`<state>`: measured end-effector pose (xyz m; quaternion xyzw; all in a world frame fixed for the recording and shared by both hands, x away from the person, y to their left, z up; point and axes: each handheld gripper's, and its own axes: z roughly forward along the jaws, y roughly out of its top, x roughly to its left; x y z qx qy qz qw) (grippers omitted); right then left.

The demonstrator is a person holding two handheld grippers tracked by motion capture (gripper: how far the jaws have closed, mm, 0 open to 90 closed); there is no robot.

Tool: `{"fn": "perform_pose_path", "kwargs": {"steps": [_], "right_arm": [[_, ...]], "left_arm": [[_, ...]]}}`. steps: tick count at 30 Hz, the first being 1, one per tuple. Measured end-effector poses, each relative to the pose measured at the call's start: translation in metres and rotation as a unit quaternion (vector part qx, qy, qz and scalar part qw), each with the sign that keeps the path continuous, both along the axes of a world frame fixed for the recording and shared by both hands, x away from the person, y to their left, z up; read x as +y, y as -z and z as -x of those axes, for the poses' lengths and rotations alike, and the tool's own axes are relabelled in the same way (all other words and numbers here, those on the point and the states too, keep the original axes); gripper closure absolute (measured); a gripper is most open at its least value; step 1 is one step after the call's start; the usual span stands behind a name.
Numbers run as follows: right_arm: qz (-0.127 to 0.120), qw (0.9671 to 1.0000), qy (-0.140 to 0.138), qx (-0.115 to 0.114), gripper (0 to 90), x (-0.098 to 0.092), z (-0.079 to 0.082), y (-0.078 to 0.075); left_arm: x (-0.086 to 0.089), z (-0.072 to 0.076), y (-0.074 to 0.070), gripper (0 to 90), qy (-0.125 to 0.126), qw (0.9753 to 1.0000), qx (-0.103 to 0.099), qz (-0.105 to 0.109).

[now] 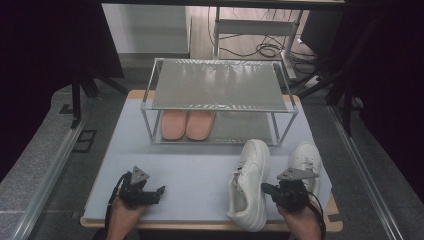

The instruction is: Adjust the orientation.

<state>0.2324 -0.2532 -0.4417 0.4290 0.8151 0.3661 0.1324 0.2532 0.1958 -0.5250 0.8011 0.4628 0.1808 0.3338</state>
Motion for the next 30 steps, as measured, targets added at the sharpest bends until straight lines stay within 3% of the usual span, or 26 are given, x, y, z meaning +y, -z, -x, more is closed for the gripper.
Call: {"fn": "perform_pose_path", "kwargs": {"steps": [8,30], "right_arm": [[-0.001,1.0000,0.007,0.005,90.0,-0.003,0.000,0.001],[0.050,0.9975,0.050,0.008,90.0,-0.013,0.007,0.011]], "left_arm": [[0.000,0.000,0.000,13.4,0.000,1.0000,0.000,0.000],[0.000,0.000,0.000,13.4,0.000,1.0000,0.000,0.000]]}}
